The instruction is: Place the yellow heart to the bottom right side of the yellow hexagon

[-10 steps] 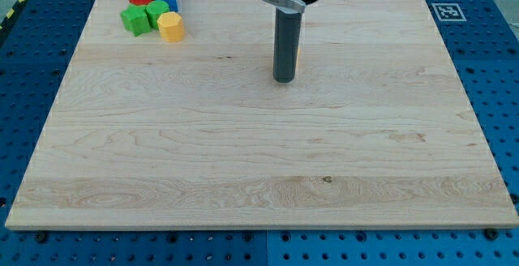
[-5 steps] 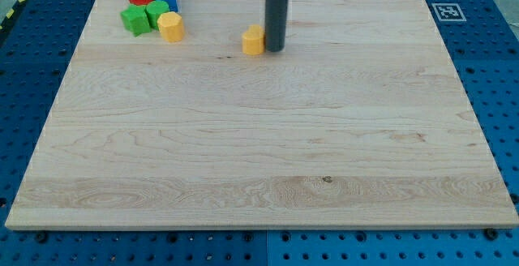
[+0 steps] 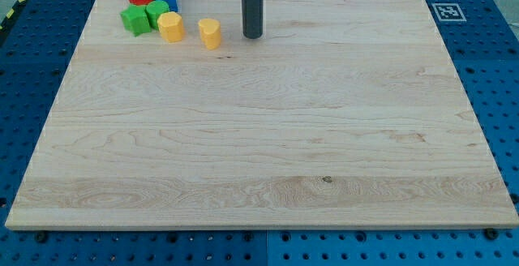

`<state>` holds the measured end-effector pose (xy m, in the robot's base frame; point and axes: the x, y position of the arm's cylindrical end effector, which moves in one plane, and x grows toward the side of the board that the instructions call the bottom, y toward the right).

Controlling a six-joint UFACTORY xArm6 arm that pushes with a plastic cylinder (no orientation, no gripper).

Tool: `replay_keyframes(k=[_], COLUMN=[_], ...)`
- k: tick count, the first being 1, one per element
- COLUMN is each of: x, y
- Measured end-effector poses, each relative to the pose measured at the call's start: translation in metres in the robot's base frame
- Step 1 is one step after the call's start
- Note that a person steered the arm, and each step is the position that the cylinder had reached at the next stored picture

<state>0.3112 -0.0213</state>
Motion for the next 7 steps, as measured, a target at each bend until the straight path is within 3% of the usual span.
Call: replay_keyframes(k=[3, 4, 7], x=[0.004, 0.004, 0.075], y=[-0.083, -0.076, 0.145])
